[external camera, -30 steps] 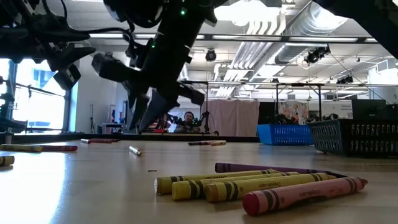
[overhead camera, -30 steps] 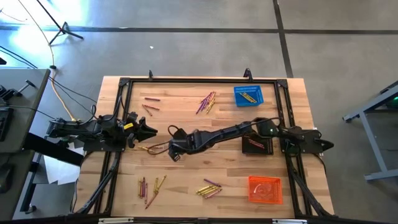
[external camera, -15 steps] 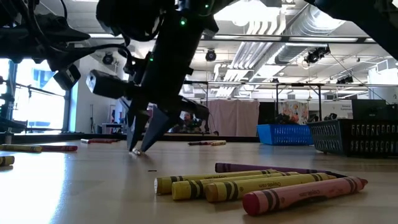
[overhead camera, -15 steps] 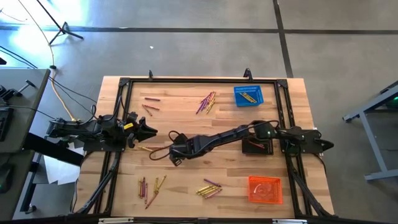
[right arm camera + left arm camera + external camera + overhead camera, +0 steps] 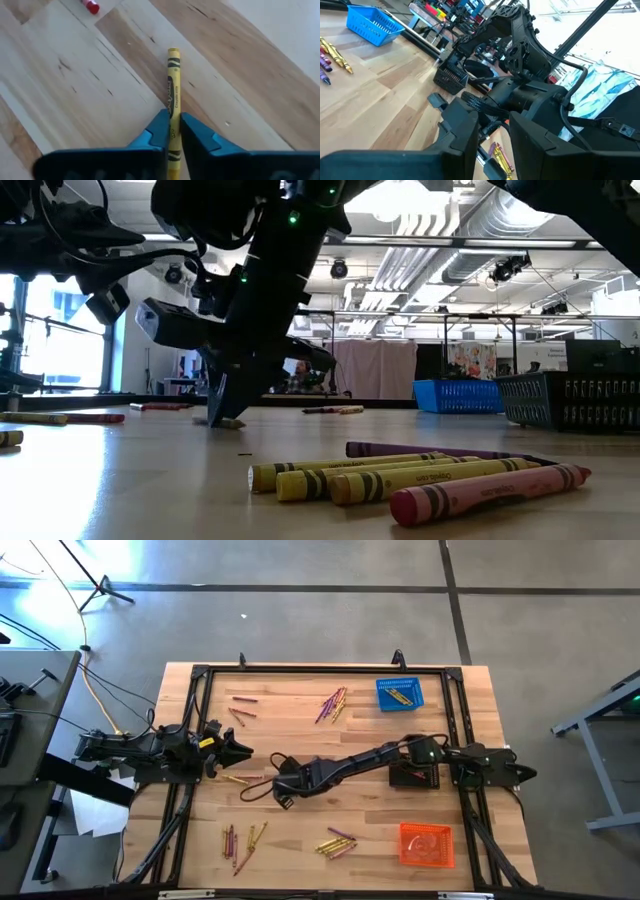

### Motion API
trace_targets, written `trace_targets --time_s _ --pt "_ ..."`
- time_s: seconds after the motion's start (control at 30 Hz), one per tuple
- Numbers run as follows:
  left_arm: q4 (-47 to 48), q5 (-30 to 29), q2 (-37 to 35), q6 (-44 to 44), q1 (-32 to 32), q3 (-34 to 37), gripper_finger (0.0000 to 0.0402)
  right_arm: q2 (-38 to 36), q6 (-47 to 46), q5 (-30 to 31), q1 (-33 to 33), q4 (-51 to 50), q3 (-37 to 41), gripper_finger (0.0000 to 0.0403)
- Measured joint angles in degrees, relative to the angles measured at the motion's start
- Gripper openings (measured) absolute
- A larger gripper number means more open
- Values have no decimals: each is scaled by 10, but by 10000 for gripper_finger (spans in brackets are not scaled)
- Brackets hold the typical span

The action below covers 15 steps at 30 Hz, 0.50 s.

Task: Sort crayons
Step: Put the yellow crayon into the blue bin

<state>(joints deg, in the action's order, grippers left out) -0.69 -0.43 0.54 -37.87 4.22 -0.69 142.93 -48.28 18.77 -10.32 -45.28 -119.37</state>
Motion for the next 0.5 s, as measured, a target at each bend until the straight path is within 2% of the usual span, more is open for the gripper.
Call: trace_targets --time_s 0.27,0.4,0.5 --pt "0 0 0 0 0 0 99 -10 63 -10 3 -6 3 12" --pt "0 0 0 0 0 0 99 -44 117 -14 7 -43 5 6" --pt "0 0 0 0 0 0 99 -87 154 -13 9 -109 3 13"
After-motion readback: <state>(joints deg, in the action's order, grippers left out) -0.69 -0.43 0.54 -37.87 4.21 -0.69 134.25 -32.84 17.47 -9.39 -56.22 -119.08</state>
